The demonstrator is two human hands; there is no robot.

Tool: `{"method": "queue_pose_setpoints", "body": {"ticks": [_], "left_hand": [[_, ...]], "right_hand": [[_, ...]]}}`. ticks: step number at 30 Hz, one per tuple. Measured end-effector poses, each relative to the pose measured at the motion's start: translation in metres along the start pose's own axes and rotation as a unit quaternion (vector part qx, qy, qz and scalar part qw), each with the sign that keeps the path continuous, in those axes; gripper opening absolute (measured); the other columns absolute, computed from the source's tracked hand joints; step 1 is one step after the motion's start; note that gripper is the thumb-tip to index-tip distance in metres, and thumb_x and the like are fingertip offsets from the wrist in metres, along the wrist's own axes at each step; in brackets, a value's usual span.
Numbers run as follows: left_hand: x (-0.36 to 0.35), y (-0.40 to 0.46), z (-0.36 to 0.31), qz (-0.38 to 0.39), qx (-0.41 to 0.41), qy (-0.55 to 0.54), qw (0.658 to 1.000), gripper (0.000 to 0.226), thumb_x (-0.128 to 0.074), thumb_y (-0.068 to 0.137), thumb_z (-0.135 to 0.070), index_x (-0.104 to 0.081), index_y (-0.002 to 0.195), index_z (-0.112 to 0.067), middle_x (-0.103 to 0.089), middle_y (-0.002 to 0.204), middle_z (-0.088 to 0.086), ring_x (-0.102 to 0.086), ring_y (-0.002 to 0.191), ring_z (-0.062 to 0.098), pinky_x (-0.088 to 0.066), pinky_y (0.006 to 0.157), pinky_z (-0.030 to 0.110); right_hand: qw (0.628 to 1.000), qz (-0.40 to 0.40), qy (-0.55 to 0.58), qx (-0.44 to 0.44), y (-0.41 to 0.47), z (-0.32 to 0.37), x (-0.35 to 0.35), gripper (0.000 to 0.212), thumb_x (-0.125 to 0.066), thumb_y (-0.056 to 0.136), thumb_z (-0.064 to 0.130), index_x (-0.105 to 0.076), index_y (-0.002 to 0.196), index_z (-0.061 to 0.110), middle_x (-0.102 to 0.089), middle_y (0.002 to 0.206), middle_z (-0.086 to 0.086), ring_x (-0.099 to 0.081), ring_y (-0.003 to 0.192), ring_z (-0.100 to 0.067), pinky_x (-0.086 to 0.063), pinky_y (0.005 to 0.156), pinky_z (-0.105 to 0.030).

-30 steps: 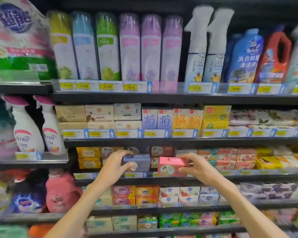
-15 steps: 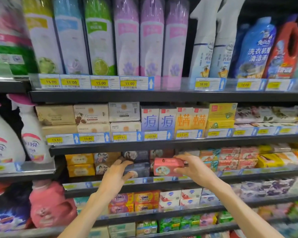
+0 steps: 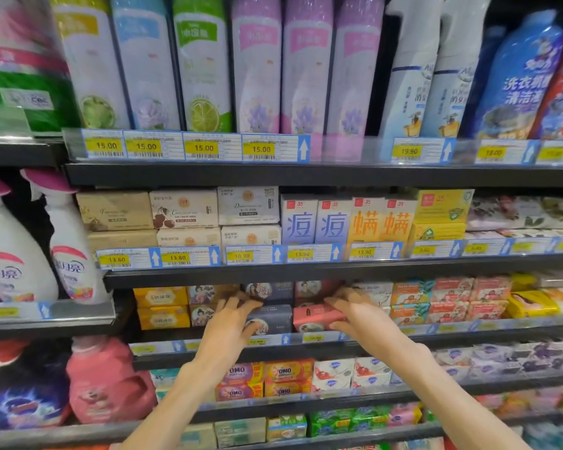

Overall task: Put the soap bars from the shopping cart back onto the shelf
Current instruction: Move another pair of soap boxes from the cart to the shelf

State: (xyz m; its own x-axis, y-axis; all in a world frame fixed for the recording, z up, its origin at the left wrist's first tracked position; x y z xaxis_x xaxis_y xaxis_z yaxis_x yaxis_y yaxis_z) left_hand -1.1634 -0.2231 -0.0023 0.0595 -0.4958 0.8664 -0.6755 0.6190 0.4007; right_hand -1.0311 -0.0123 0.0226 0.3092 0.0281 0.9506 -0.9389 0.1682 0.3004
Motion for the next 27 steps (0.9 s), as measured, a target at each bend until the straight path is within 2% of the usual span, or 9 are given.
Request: {"method": "queue_pose_setpoints", "body": {"ticks": [3,5,11,19,27], "left_hand": [[0.000,-0.001,-0.001,-0.004,-0.001,-0.001,1.000,0.039,-0.065,0.091,-0.033,-0.060,0.129,-0.031,-0.055,0.126,-0.003,-0.048,0.118,0.022,-0.054,0.088,0.038],[0.001,0.000,-0.001,-0.008,-0.004,-0.002,1.000,0.038,-0.066,0.090,-0.032,-0.061,0.128,-0.030,-0.056,0.125,-0.003,-0.049,0.117,0.023,-0.055,0.087,0.039],[-0.001,0.002,-0.004,-0.003,-0.008,0.012,1.000,0.039,-0.063,0.093,-0.036,-0.059,0.132,-0.031,-0.056,0.127,-0.004,-0.048,0.118,0.021,-0.055,0.086,0.037],[-0.003,0.003,-0.014,0.004,-0.017,0.026,0.999,0.038,-0.061,0.094,-0.035,-0.055,0.132,-0.035,-0.054,0.129,-0.004,-0.045,0.121,0.022,-0.054,0.088,0.037],[-0.004,0.002,-0.017,0.003,-0.006,0.048,0.999,0.039,-0.062,0.093,-0.031,-0.057,0.132,-0.031,-0.056,0.128,-0.001,-0.045,0.123,0.024,-0.057,0.083,0.038]], "right_hand": [[0.991,-0.027,-0.124,0.034,0.004,0.004,-0.006,0.058,-0.090,0.057,0.045,-0.076,0.106,0.017,-0.066,0.097,-0.003,-0.062,0.092,-0.027,-0.056,0.076,-0.037],[0.987,-0.047,-0.149,0.041,0.006,0.005,-0.009,0.057,-0.092,0.050,0.045,-0.078,0.097,0.016,-0.067,0.090,-0.002,-0.062,0.085,-0.027,-0.056,0.070,-0.037],[0.989,-0.045,-0.140,0.032,0.007,0.009,-0.013,0.051,-0.087,0.063,0.038,-0.073,0.109,0.022,-0.067,0.094,-0.001,-0.064,0.090,-0.028,-0.057,0.075,-0.040],[0.991,-0.066,-0.118,-0.004,0.011,0.010,-0.012,0.043,-0.091,0.059,0.030,-0.074,0.098,0.020,-0.071,0.092,-0.002,-0.067,0.085,-0.026,-0.058,0.077,-0.037],[0.992,-0.063,-0.112,-0.018,0.010,0.011,-0.010,0.040,-0.087,0.062,0.024,-0.074,0.099,0.019,-0.071,0.094,-0.003,-0.067,0.090,-0.028,-0.059,0.077,-0.038]]}}
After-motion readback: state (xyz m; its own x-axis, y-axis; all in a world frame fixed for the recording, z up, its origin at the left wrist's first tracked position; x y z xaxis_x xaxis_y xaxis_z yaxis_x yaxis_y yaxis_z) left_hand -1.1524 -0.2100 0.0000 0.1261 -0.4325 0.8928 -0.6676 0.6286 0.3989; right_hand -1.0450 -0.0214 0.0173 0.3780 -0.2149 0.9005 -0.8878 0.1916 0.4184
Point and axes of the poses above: each hand's wrist, its own y-axis towards the middle knuckle, its own x-axis out of the back of the hand, z = x × y, the point moved 9 cm from there along y, towards the middle knuckle
